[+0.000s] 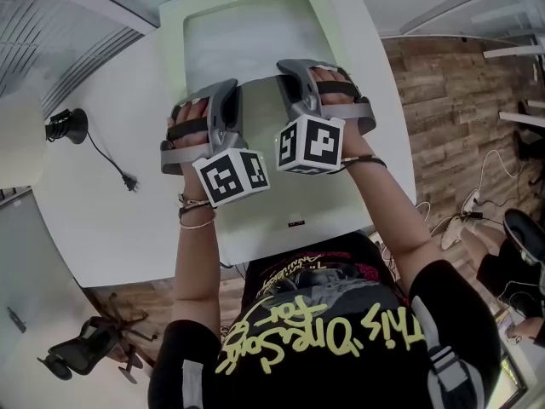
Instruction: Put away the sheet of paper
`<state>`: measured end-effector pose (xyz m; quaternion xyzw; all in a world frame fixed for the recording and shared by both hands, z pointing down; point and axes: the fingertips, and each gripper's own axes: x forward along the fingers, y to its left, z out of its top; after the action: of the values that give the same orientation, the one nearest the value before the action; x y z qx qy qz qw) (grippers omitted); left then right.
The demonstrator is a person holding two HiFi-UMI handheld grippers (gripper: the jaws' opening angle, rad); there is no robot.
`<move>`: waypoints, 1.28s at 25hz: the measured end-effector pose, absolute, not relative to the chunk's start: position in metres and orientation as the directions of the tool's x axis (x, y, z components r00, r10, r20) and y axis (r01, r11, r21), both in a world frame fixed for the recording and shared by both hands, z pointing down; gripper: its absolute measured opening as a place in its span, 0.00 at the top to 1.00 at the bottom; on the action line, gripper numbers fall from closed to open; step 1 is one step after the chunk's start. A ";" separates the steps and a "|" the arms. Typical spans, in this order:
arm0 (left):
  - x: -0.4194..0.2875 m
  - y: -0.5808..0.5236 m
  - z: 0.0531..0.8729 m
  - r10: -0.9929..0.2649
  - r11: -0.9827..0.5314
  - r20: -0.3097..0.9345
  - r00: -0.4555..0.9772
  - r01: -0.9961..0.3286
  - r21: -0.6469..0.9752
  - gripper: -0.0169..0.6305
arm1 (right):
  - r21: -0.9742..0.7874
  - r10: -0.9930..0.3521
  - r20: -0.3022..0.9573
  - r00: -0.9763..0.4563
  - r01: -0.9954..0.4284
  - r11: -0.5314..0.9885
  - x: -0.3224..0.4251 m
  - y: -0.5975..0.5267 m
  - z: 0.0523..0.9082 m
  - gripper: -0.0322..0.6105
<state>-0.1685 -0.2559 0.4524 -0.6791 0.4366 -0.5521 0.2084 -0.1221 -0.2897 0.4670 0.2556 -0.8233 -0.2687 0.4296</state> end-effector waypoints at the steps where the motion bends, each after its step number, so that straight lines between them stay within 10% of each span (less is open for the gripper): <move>1: -0.169 -0.257 0.452 -0.823 -0.531 0.568 0.008 -0.367 -0.764 0.96 | 0.662 -0.651 0.572 -0.499 -0.188 0.726 -0.123 -0.291 0.467 0.94; 32: -0.178 -0.279 0.456 -0.812 -0.504 0.581 -0.050 -0.442 -0.742 0.96 | 0.712 -0.659 0.530 -0.533 -0.142 0.688 -0.134 -0.291 0.460 0.93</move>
<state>-0.1783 -0.2791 0.4565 -0.6686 0.4692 -0.5521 0.1675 -0.1338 -0.2914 0.4601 0.2446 -0.8186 -0.3104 0.4168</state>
